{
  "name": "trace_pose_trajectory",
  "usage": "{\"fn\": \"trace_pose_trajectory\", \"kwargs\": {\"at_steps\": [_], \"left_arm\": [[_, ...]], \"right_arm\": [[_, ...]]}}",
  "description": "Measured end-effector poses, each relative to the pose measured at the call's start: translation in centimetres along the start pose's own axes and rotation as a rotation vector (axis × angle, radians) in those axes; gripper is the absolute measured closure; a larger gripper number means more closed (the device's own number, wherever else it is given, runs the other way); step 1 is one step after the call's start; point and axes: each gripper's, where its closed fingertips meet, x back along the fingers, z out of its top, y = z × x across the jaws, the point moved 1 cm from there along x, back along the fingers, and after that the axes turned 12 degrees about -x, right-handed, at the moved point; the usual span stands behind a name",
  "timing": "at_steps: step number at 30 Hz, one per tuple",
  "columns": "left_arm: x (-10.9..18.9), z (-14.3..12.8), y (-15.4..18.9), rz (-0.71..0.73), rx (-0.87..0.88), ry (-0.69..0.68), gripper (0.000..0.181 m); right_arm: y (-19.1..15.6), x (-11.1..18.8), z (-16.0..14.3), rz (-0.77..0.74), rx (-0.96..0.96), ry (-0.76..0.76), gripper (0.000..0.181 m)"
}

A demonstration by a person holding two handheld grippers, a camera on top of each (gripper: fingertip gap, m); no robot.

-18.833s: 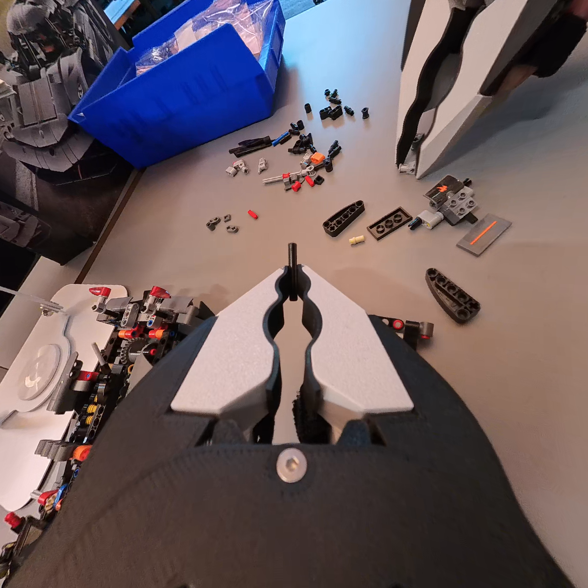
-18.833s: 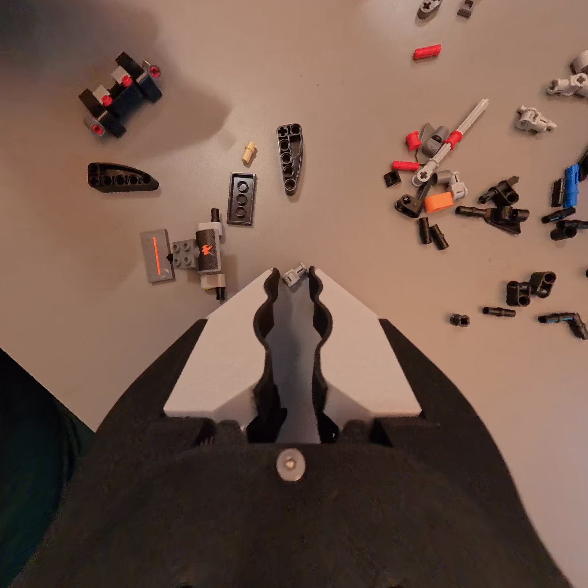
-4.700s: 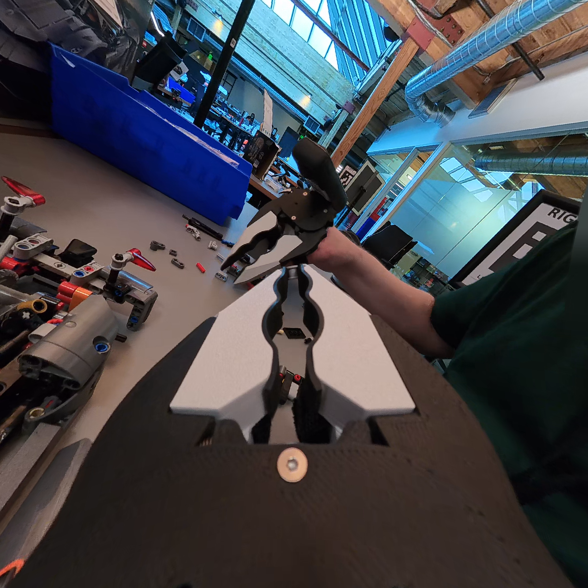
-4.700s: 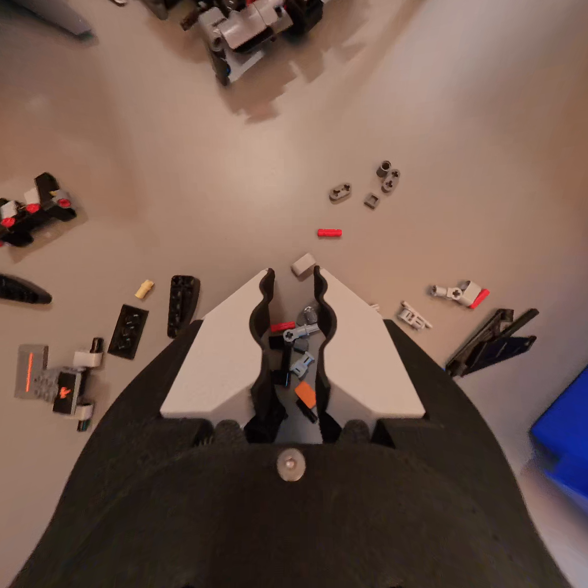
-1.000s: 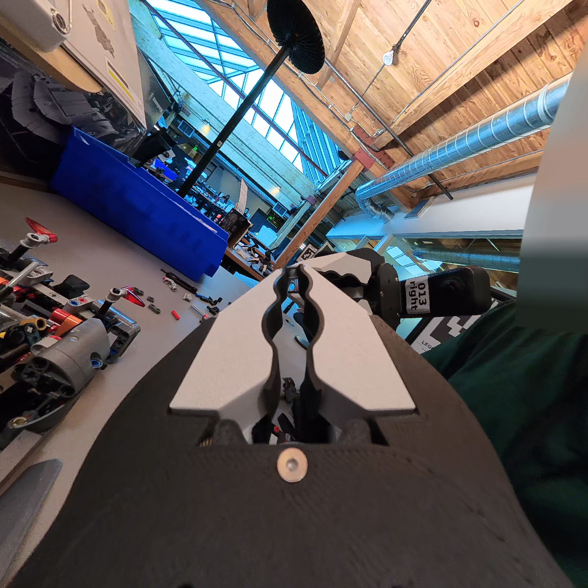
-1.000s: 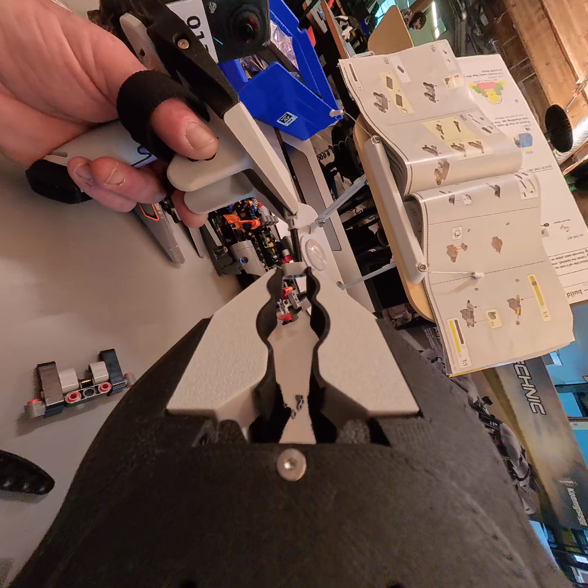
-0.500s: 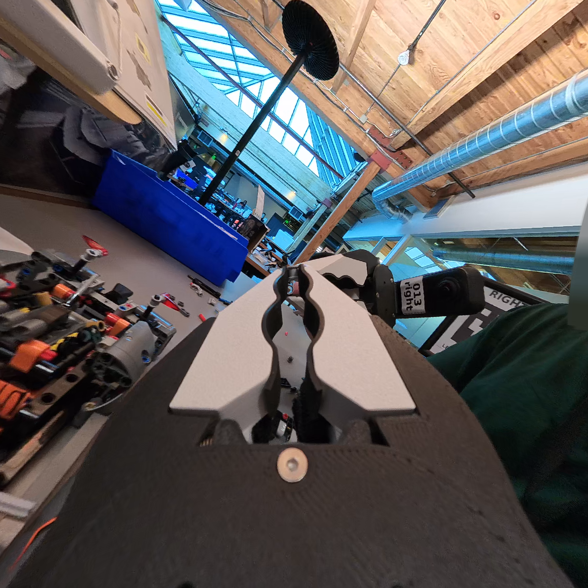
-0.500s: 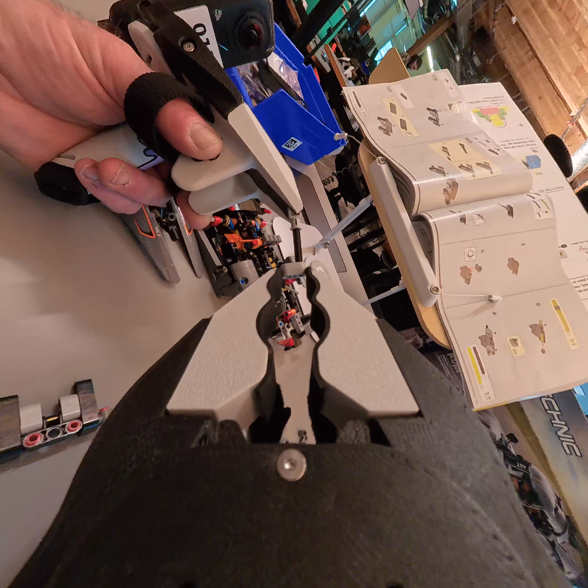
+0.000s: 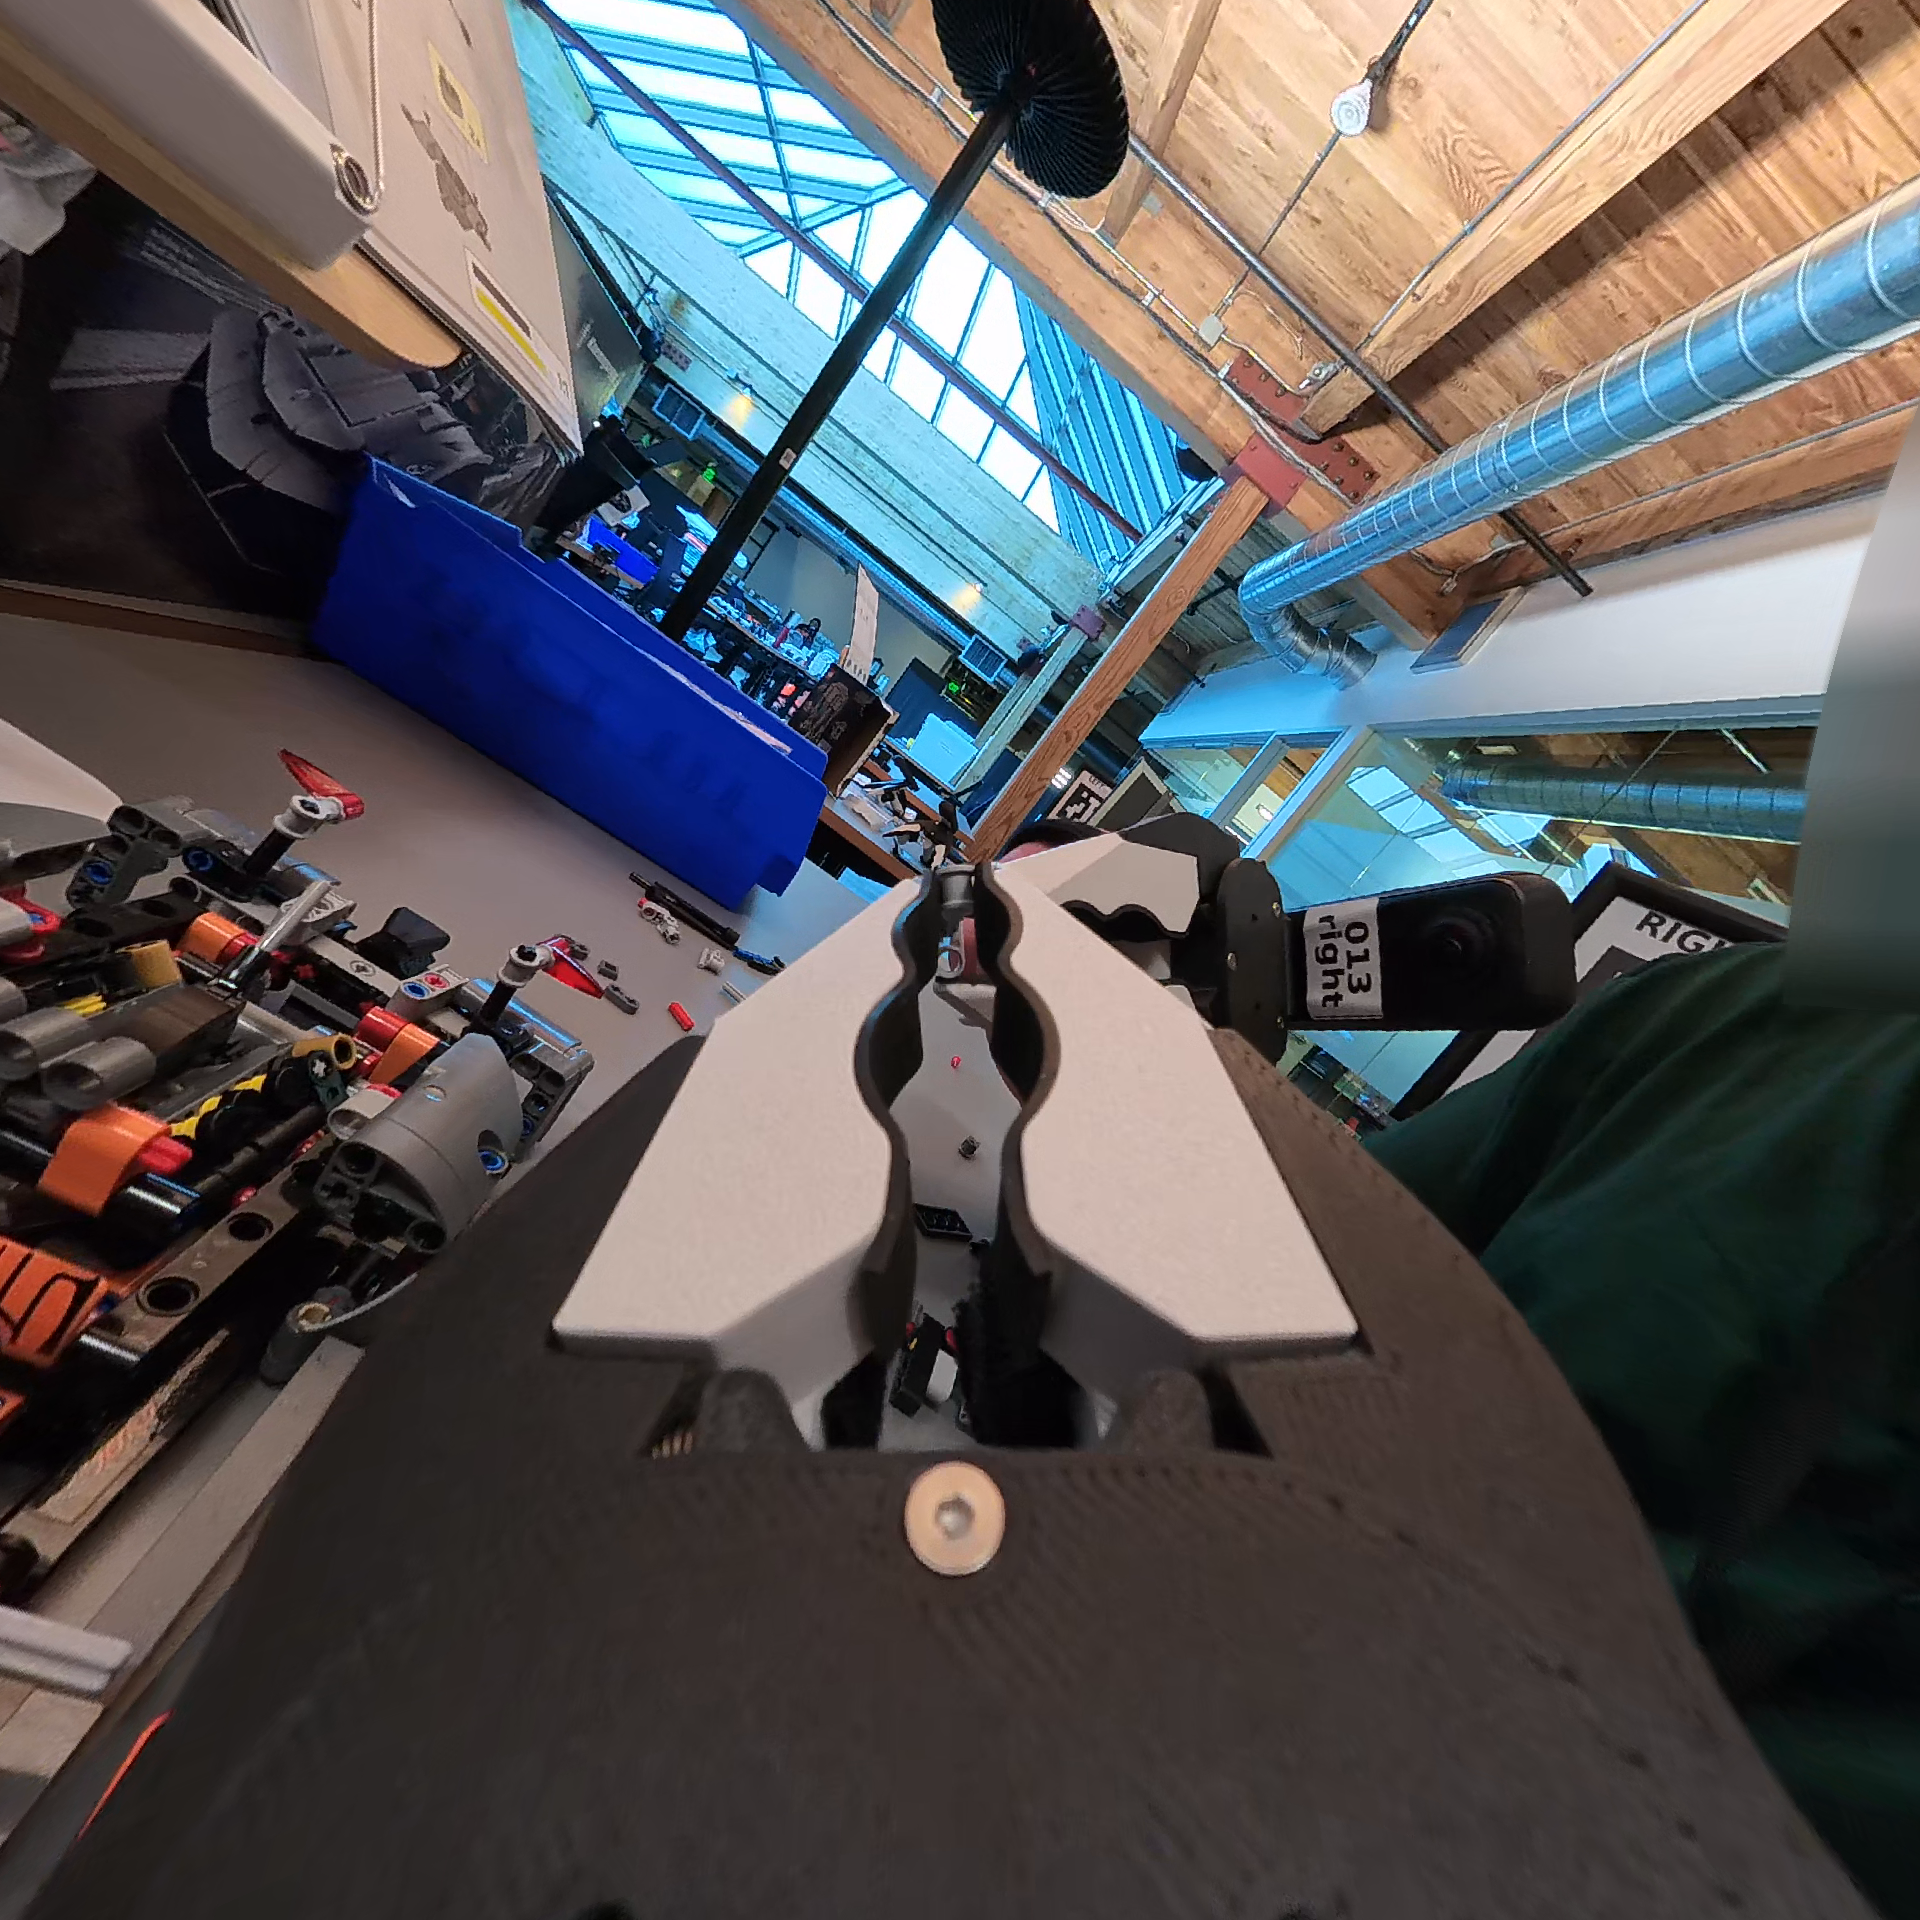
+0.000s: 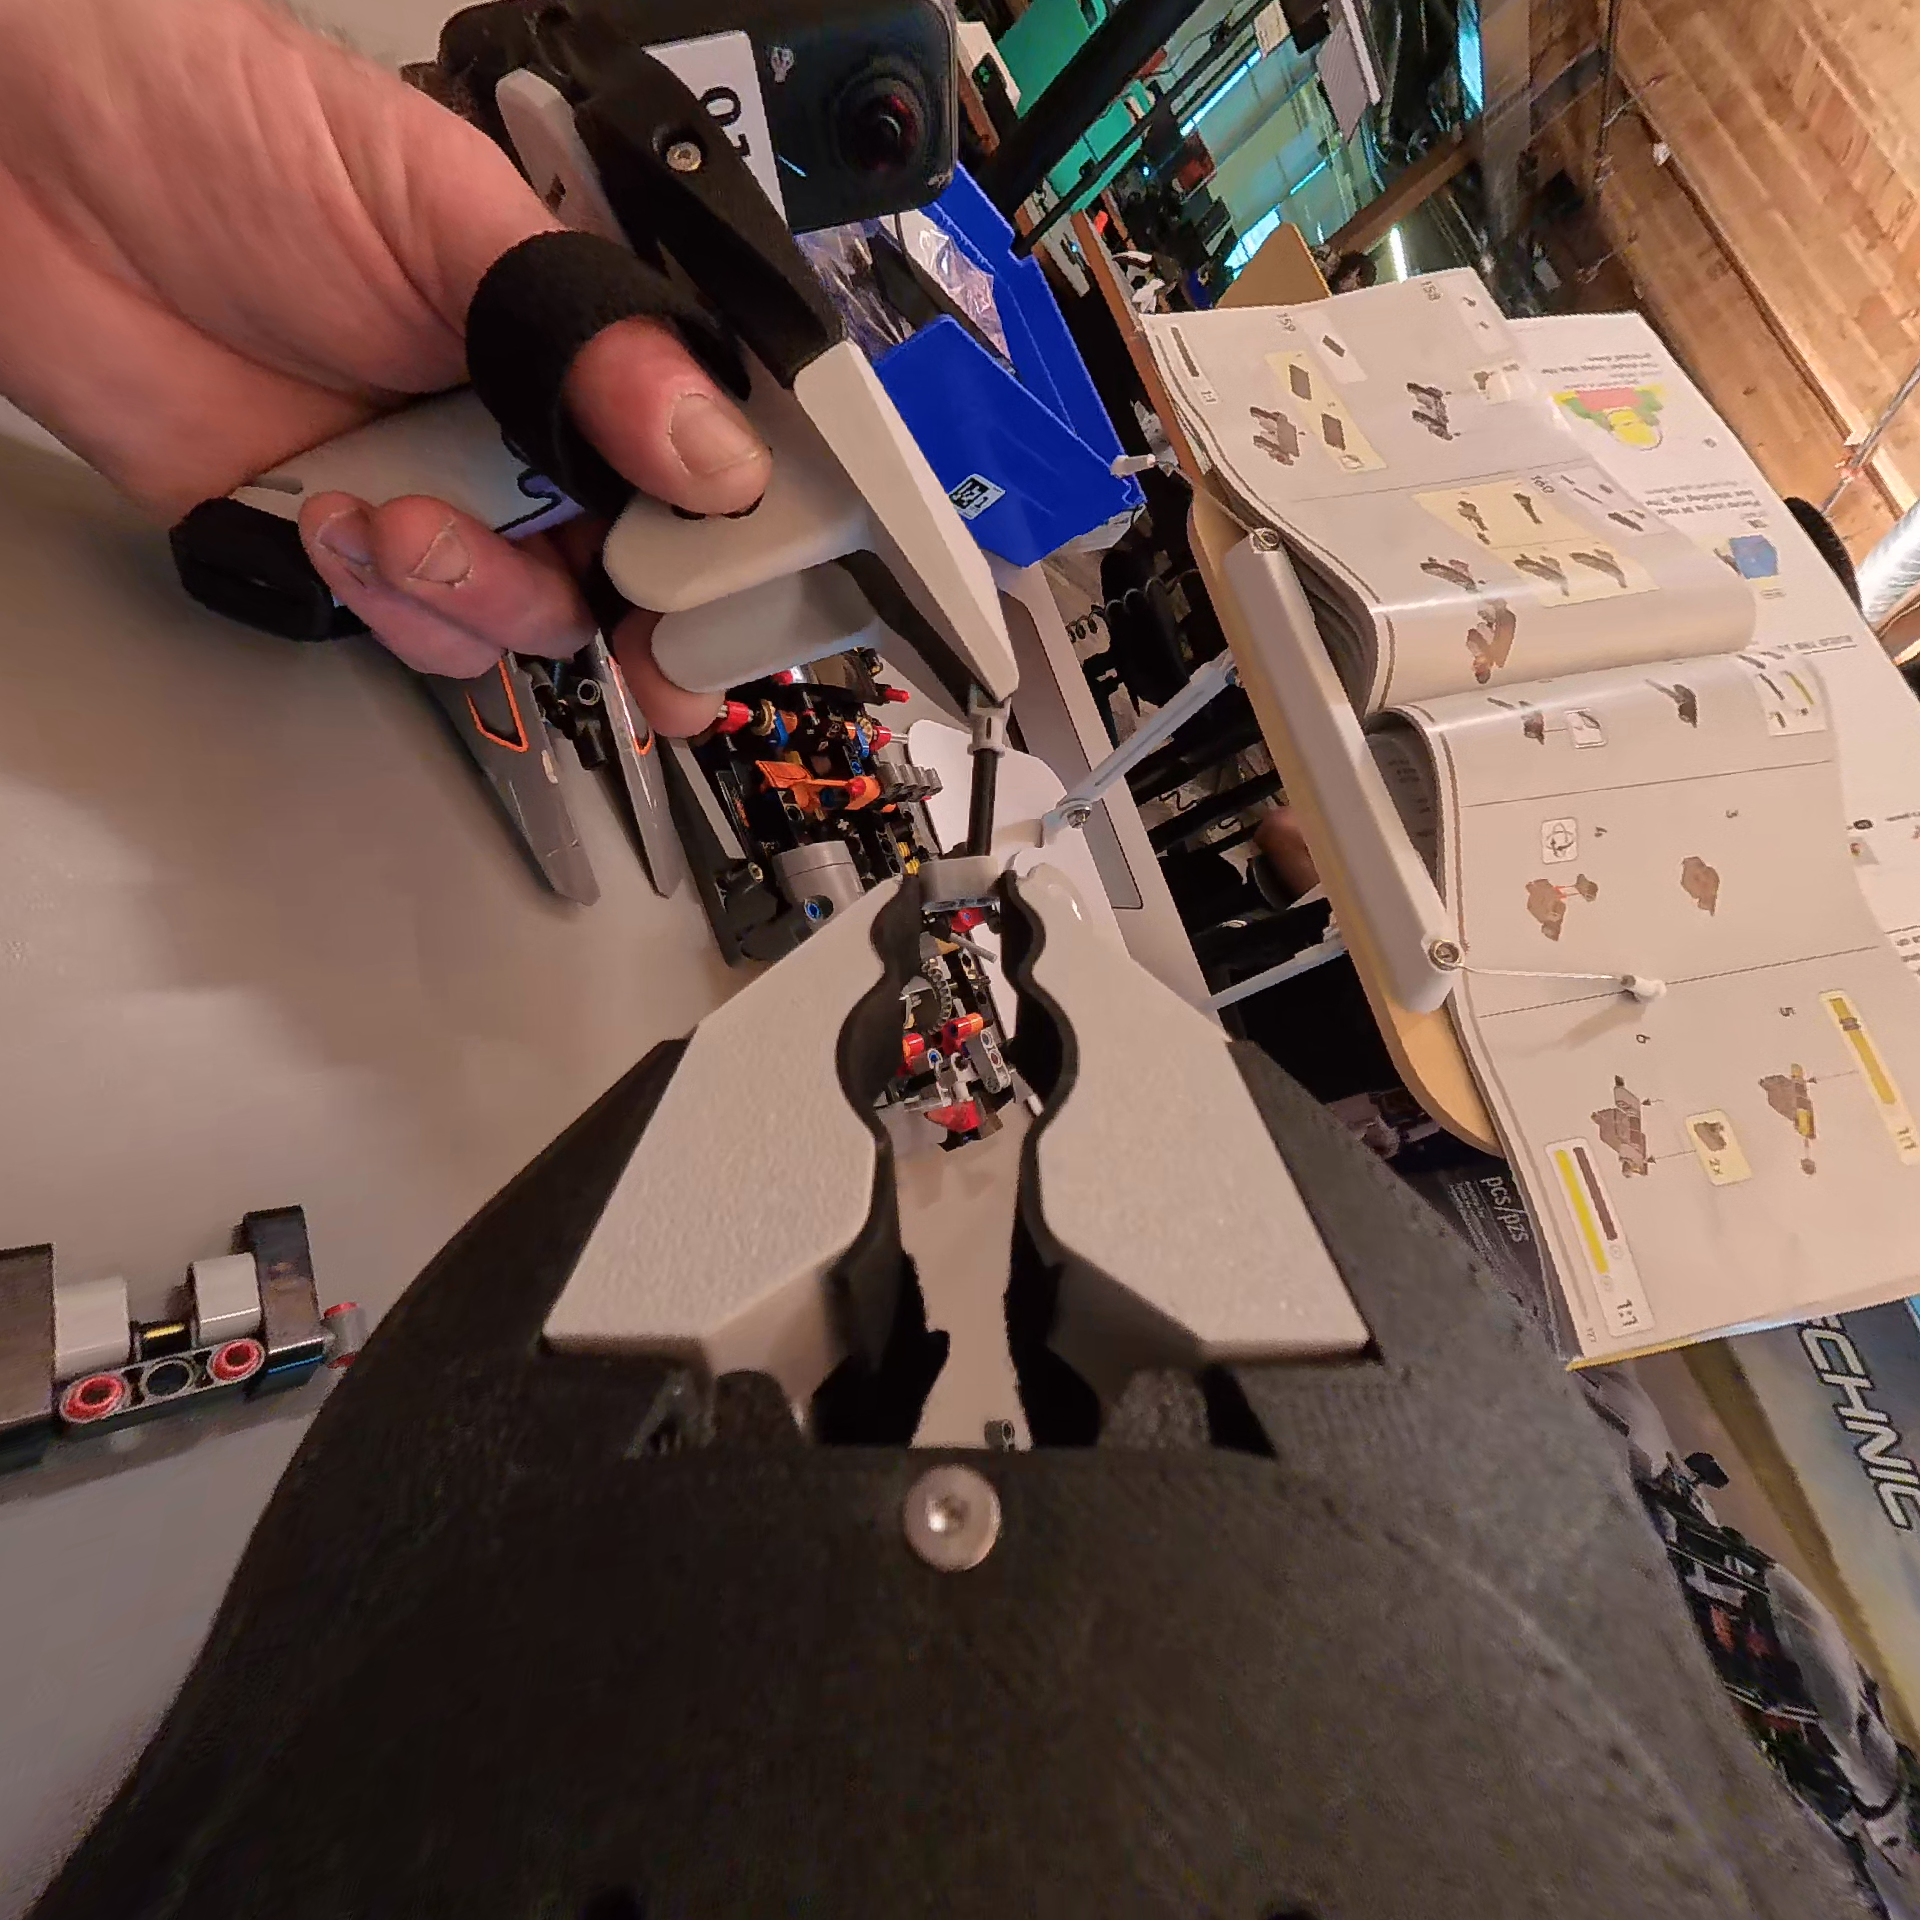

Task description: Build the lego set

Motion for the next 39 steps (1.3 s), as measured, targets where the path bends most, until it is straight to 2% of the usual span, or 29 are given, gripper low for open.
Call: {"fn": "trace_pose_trajectory", "kwargs": {"at_steps": [19, 39], "left_arm": [[-0.3, -0.5, 0.1, -0.006, 0.021, -0.004, 0.177], [-0.5, -0.4, 0.5, -0.042, 0.04, 0.031, 0.178]], "right_arm": [[-0.7, 0.2, -0.5, 0.028, 0.012, -0.015, 0.169], [-2.0, 0.9, 1.0, 0.086, 0.023, 0.038, 0.167]]}}
